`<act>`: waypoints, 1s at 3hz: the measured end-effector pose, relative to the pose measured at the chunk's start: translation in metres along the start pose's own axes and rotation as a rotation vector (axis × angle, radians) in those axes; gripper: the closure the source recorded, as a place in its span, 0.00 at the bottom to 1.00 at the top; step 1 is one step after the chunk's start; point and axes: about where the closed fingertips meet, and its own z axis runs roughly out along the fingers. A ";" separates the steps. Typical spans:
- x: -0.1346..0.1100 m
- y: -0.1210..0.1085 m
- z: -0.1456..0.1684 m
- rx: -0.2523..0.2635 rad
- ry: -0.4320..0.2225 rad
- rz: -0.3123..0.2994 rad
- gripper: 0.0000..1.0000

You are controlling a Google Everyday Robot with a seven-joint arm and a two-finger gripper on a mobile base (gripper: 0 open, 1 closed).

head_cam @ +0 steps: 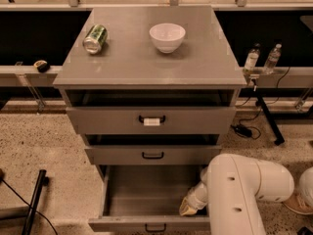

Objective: Open bottom drawer

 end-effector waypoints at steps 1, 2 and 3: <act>-0.009 0.032 0.005 -0.123 -0.068 0.011 1.00; -0.010 0.038 0.004 -0.138 -0.090 0.021 1.00; -0.009 0.035 0.003 -0.137 -0.091 0.021 1.00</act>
Offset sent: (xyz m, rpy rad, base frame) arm -0.0779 -0.0041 0.0216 0.1610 0.2237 0.0158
